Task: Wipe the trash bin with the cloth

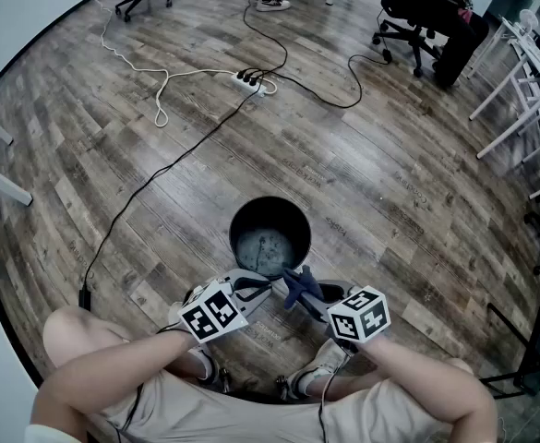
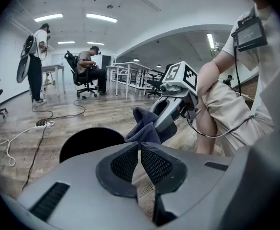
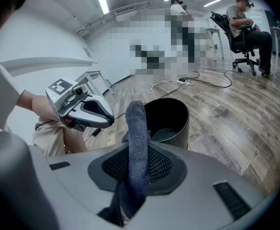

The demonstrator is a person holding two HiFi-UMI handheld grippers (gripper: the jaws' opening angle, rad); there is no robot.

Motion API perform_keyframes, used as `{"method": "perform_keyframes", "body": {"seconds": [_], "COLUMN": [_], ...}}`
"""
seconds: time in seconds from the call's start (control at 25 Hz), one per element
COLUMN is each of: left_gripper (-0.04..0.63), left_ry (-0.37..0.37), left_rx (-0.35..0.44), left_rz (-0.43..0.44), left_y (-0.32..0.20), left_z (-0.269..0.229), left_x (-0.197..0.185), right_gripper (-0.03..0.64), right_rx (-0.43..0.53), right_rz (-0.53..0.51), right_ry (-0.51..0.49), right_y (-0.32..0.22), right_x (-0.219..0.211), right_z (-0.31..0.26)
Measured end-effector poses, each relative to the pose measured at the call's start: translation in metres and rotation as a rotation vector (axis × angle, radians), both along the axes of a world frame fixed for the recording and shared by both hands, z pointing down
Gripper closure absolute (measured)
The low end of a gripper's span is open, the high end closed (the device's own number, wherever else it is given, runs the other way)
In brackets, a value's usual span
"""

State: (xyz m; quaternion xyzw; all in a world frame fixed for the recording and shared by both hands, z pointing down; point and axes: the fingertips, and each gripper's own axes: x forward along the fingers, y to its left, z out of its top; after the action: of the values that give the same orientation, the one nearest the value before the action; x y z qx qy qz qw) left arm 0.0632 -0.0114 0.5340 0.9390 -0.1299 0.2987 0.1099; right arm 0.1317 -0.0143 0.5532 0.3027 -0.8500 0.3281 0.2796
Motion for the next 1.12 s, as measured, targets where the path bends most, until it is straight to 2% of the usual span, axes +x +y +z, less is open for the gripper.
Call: {"method": "perform_keyframes", "body": {"seconds": [0.12, 0.28, 0.4, 0.56, 0.68, 0.8, 1.0, 1.12], "left_gripper": [0.583, 0.581, 0.543, 0.509, 0.483, 0.471, 0.471, 0.471], "left_ry": [-0.002, -0.041, -0.083, -0.166, -0.188, -0.243, -0.353, -0.439], "left_rx": [-0.007, -0.008, 0.0, 0.101, 0.088, 0.092, 0.159, 0.242], "left_rz": [-0.007, -0.004, 0.015, 0.082, 0.084, 0.098, 0.113, 0.186], "left_y": [-0.005, -0.006, -0.003, -0.004, -0.008, -0.013, -0.03, -0.031], "left_z": [-0.001, 0.011, 0.023, 0.036, 0.053, 0.078, 0.108, 0.117], "left_x": [-0.005, -0.015, -0.02, -0.022, -0.021, -0.02, -0.021, -0.019], "right_gripper": [0.534, 0.534, 0.532, 0.532, 0.532, 0.532, 0.532, 0.532], "right_rx": [0.014, 0.007, -0.017, -0.077, -0.102, -0.098, -0.099, -0.097], "right_rz": [-0.011, -0.02, -0.011, -0.015, -0.083, -0.109, -0.086, -0.087], "right_ry": [0.011, 0.033, 0.045, 0.049, 0.059, 0.089, 0.112, 0.143], "right_y": [-0.001, -0.003, -0.004, 0.001, 0.012, 0.018, 0.014, 0.014], "right_x": [-0.005, -0.009, -0.01, -0.013, -0.023, -0.026, -0.019, -0.015], "right_z": [0.0, 0.007, 0.013, 0.022, 0.027, 0.032, 0.042, 0.052]}}
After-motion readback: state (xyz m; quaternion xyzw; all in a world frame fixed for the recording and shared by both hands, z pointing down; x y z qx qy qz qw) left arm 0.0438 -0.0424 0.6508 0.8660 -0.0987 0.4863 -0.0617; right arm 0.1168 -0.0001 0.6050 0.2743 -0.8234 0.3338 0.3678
